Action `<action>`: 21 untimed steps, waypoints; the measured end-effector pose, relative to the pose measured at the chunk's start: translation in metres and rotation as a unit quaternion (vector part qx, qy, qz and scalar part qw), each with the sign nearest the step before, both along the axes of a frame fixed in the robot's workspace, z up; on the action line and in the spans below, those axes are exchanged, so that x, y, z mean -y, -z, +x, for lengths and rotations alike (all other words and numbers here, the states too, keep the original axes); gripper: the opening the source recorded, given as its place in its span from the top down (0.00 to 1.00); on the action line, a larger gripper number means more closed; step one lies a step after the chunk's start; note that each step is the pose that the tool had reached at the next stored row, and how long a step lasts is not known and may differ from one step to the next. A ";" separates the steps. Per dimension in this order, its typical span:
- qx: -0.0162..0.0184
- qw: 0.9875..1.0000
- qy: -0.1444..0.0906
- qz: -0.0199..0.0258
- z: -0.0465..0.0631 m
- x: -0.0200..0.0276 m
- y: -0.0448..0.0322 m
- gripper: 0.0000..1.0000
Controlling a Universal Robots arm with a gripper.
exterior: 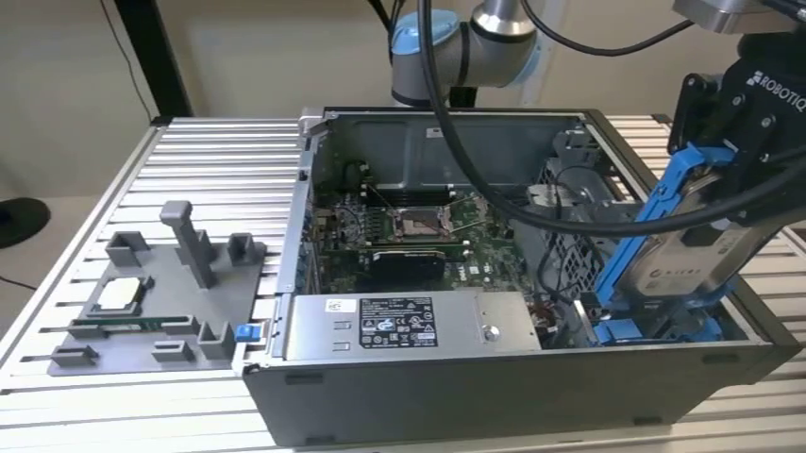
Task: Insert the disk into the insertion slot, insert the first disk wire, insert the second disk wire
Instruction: 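Insert the disk into the insertion slot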
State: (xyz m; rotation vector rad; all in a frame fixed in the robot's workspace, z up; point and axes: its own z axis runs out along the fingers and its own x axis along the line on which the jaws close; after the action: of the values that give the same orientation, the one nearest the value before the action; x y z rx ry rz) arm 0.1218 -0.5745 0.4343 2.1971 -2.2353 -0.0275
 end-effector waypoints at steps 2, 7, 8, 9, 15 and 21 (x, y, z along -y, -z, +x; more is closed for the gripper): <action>0.000 1.000 0.000 0.000 0.000 0.0000 0.0032 1.00; 0.000 1.000 0.000 0.006 0.000 -0.0002 0.0101 1.00; 0.000 1.000 0.000 0.007 0.000 -0.0002 0.0115 1.00; 0.000 1.000 0.000 0.008 0.000 -0.0002 0.0128 1.00; 0.000 1.000 0.000 0.016 0.000 -0.0002 0.0195 1.00; 0.000 1.000 0.000 0.020 0.000 -0.0001 0.0253 1.00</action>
State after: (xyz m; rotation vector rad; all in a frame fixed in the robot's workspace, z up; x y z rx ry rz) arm 0.1215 -0.5744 0.4090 2.2161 -2.2546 -0.0718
